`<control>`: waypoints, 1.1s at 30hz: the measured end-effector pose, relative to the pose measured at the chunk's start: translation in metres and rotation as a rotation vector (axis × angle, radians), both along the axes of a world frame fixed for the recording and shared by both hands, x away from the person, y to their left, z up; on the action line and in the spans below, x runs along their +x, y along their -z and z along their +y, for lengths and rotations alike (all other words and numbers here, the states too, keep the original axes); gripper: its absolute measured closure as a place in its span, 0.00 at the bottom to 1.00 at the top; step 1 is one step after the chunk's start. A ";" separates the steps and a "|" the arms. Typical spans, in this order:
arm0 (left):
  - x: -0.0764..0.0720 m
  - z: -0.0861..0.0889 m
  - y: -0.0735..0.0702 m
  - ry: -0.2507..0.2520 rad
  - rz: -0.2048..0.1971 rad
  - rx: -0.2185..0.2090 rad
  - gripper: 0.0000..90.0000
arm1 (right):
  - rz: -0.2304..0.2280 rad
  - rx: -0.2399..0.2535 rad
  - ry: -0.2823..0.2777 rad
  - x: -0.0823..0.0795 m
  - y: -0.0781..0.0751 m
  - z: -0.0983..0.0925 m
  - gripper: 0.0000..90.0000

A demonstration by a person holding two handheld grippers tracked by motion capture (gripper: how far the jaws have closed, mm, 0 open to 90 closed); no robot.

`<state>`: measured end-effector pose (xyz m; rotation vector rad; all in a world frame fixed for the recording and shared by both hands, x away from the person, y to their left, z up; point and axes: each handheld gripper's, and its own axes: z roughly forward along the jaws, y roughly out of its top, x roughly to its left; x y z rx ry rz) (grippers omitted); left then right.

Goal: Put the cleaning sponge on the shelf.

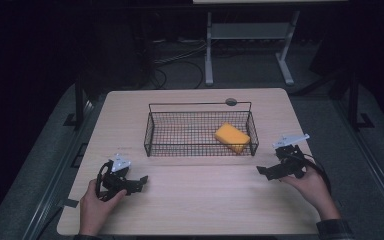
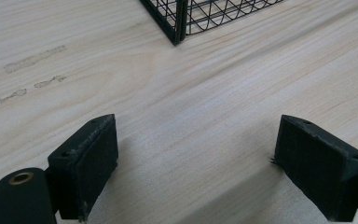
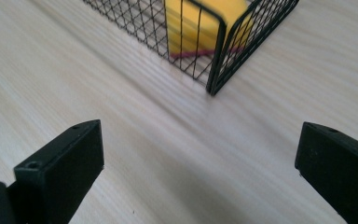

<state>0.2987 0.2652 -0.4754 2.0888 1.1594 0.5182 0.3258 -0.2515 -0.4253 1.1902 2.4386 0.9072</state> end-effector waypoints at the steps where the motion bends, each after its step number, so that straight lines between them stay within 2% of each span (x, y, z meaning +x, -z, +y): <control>1: 0.000 0.000 0.000 0.000 0.000 0.001 0.14 | -0.004 -0.001 0.001 -0.003 0.003 -0.001 0.01; 3: 0.000 0.000 0.000 0.000 0.000 0.000 0.14 | -0.016 -0.003 -0.002 -0.009 0.010 -0.002 0.01; 6: 0.000 0.000 0.000 0.000 0.000 0.000 0.14 | -0.047 -0.008 0.032 -0.017 0.019 -0.007 0.01; 10: 0.000 0.000 0.000 -0.001 0.000 -0.002 0.14 | -0.069 0.021 0.070 -0.027 0.028 -0.013 0.01; 12: 0.000 0.000 0.000 0.001 0.001 0.002 0.14 | -0.055 0.029 0.067 -0.032 0.032 -0.015 0.01; 16: 0.000 0.000 0.000 -0.002 0.000 0.000 0.14 | -0.063 -0.006 0.078 -0.041 0.041 -0.017 0.01; 20: 0.000 0.000 0.000 -0.001 0.001 0.000 0.14 | -0.068 0.003 0.095 -0.048 0.047 -0.020 0.01; 24: 0.000 0.000 0.000 -0.002 0.001 0.000 0.14 | -0.054 -0.006 0.094 -0.051 0.053 -0.021 0.00; 33: 0.000 0.000 0.000 -0.002 0.000 0.000 0.14 | -0.053 0.047 0.098 -0.054 0.058 -0.024 0.00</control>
